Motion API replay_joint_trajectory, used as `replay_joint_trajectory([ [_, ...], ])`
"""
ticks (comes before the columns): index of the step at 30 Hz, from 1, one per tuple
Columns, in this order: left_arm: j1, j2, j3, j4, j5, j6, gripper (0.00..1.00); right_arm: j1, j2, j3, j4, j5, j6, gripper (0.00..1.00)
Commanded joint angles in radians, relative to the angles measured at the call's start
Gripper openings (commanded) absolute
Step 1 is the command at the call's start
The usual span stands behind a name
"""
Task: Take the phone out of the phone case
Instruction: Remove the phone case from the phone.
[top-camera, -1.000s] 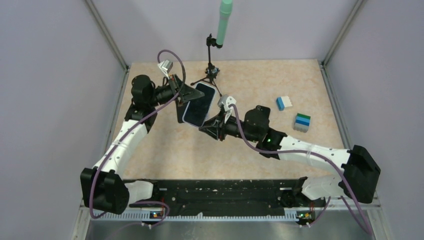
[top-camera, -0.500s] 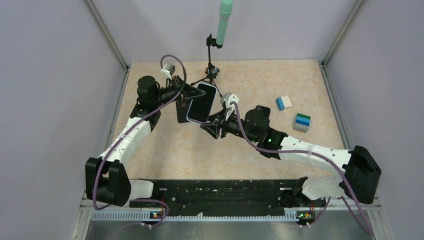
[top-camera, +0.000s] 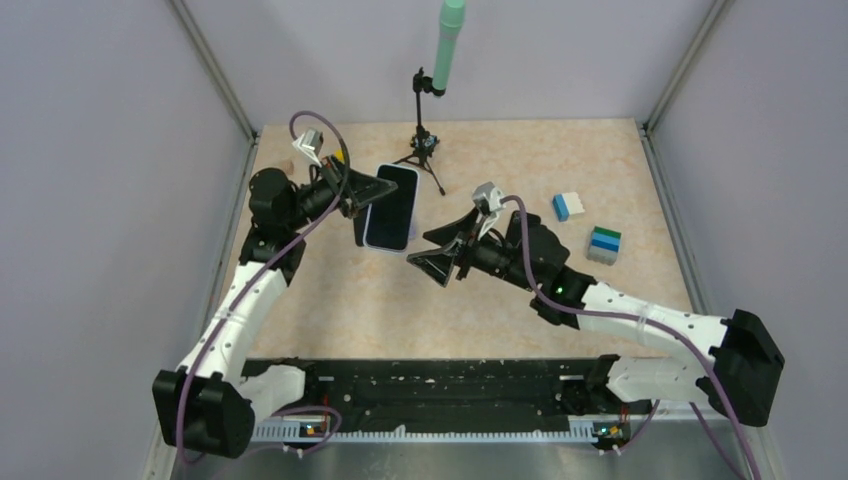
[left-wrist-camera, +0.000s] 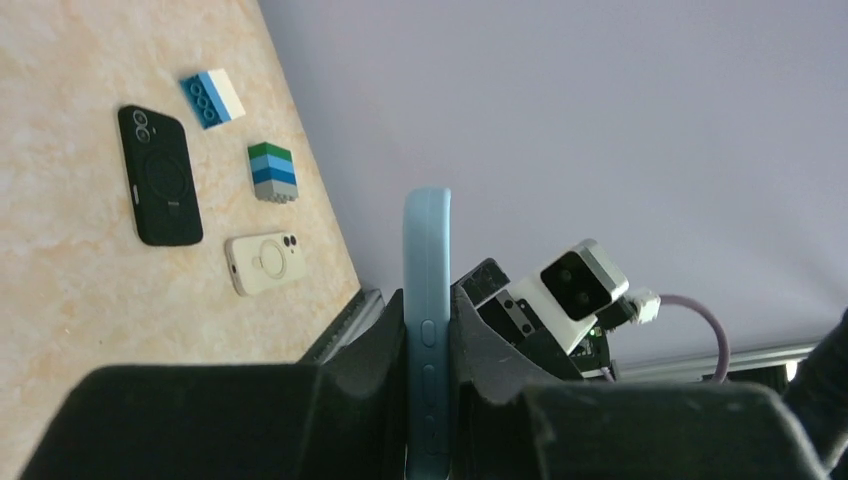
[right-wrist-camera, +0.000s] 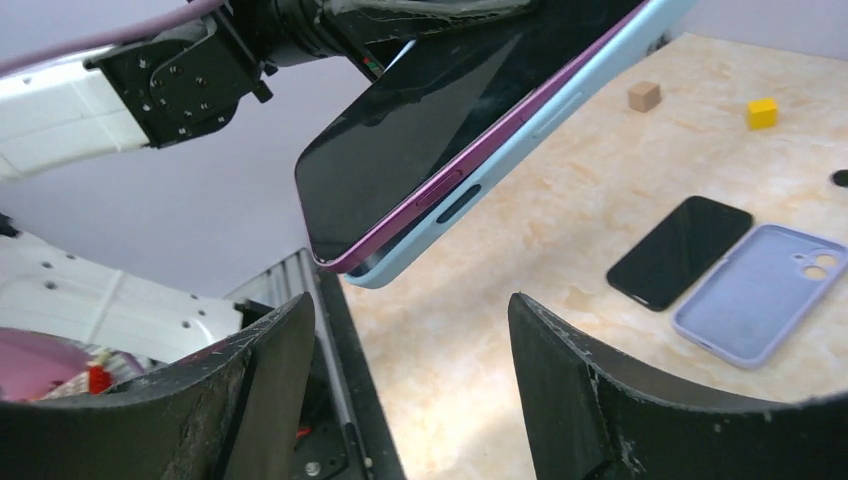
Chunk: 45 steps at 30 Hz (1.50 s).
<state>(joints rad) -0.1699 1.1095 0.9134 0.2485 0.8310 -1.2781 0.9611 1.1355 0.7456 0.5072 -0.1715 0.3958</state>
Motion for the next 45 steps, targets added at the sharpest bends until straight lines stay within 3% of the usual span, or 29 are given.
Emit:
replay_joint_trajectory([
  [1,0.003,-0.082,0.027,0.030,-0.045,0.077,0.00,-0.007,0.000,-0.004,0.135,-0.080,0.097,0.66],
  [6,0.001,-0.146,0.002,0.075,-0.053,0.066,0.00,-0.004,0.086,-0.011,0.293,-0.239,0.132,0.35],
  [9,0.000,-0.224,-0.024,0.071,-0.105,0.071,0.00,0.013,0.125,-0.003,0.340,-0.256,0.158,0.30],
  [15,0.000,-0.346,-0.071,0.029,-0.187,0.059,0.00,0.032,0.138,0.001,0.360,-0.171,0.218,0.33],
  [23,0.000,-0.349,-0.075,0.056,-0.167,0.038,0.00,0.034,0.144,0.015,0.384,-0.170,0.279,0.47],
  [35,-0.002,-0.309,-0.099,0.154,-0.093,0.006,0.00,0.029,0.171,0.043,0.280,0.048,0.419,0.44],
  [45,-0.032,-0.252,-0.094,0.174,-0.008,0.050,0.00,-0.021,0.263,0.089,0.497,-0.105,0.532,0.48],
])
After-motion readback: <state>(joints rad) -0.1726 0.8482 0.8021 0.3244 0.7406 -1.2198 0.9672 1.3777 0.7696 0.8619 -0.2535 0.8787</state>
